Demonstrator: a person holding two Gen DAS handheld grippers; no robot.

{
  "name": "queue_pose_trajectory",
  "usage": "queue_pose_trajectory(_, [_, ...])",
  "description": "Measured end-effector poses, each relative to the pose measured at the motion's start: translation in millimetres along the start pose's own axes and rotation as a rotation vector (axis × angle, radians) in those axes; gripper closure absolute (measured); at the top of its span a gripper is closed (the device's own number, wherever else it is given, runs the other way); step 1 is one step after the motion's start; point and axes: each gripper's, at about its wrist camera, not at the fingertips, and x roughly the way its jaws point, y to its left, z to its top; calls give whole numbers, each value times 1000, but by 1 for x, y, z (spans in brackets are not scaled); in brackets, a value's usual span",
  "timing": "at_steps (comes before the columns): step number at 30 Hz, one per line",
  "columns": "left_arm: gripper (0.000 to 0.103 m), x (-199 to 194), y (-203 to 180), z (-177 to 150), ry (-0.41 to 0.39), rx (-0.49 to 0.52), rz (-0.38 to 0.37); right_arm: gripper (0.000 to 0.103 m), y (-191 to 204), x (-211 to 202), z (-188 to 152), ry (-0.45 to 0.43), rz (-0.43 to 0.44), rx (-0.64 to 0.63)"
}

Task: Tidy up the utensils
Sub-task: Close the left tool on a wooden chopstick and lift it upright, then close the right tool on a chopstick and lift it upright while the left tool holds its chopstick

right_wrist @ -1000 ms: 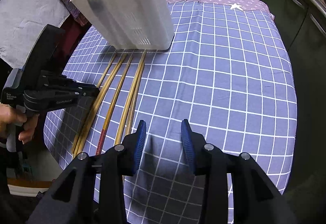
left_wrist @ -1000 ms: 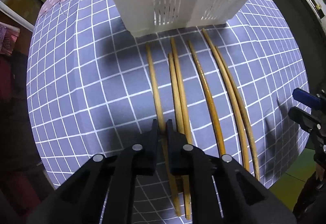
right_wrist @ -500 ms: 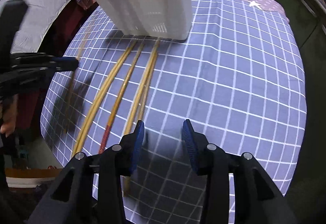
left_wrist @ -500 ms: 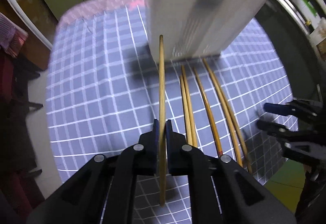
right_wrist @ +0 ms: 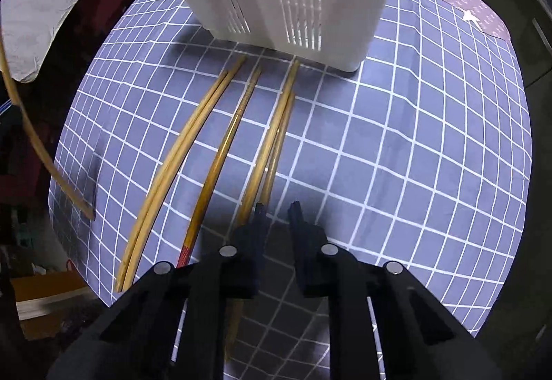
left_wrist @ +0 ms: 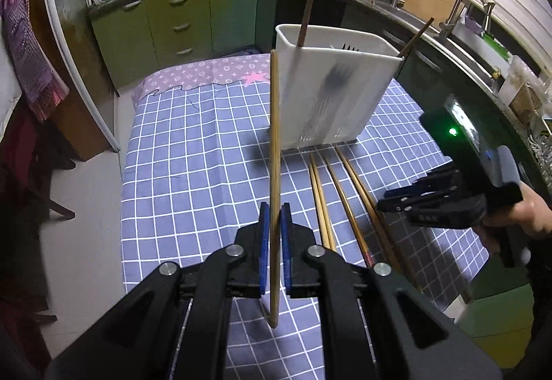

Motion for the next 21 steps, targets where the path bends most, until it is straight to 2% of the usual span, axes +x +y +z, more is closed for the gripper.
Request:
queue_pose_trajectory(8, [96, -4, 3, -6, -19, 6, -12, 87, 5, 3, 10, 20, 12, 12])
queue_pose_trajectory(21, [96, -8, 1, -7, -33, 27, -12, 87, 28, 19, 15, 50, -47, 13])
